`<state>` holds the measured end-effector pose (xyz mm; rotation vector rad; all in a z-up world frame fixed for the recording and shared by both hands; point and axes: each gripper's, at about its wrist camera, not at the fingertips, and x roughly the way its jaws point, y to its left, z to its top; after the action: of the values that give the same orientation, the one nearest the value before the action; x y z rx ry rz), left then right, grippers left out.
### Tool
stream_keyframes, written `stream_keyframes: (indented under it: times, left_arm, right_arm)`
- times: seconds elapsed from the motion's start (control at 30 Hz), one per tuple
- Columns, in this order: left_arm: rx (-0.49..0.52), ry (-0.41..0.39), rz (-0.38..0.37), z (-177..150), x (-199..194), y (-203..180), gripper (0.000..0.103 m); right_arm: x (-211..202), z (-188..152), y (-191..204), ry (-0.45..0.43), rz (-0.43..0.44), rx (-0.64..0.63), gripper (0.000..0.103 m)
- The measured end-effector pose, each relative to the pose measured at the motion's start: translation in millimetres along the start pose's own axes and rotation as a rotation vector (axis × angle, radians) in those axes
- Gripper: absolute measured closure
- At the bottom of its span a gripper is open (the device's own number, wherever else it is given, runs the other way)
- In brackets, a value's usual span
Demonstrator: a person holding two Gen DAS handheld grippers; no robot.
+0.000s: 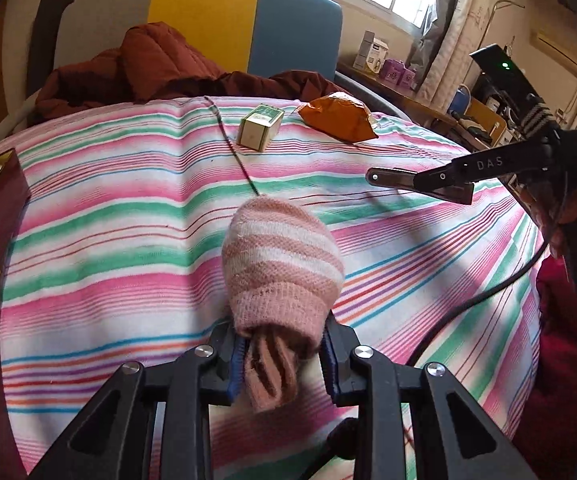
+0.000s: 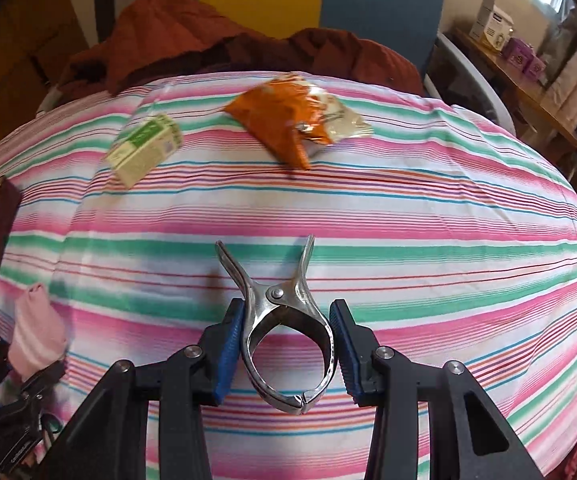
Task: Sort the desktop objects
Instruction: 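Carry the clip and pink sock over the gold tray and release both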
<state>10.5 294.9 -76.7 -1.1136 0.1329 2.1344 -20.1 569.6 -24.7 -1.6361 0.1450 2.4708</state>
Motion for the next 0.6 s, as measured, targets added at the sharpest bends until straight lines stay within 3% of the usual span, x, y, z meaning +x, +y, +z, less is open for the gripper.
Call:
stream_keyframes:
  times: [0.23, 0.37, 0.6]
  left_arm:
    - [-0.039, -0.002, -0.044, -15, -22, 10, 0.074]
    - [-0.031, -0.023, -0.062, -21, -39, 11, 0.074]
    - [-0.046, -0.087, -0.076, -27, -81, 22, 0.074]
  right_arm:
    - [-7, -13, 29, -0.007, 0.133, 0.011, 0.060]
    - [-10, -25, 49, 0.008, 0.232, 0.045, 0.060]
    - [-27, -36, 83, 0.001, 0.324, 0.061, 0.060]
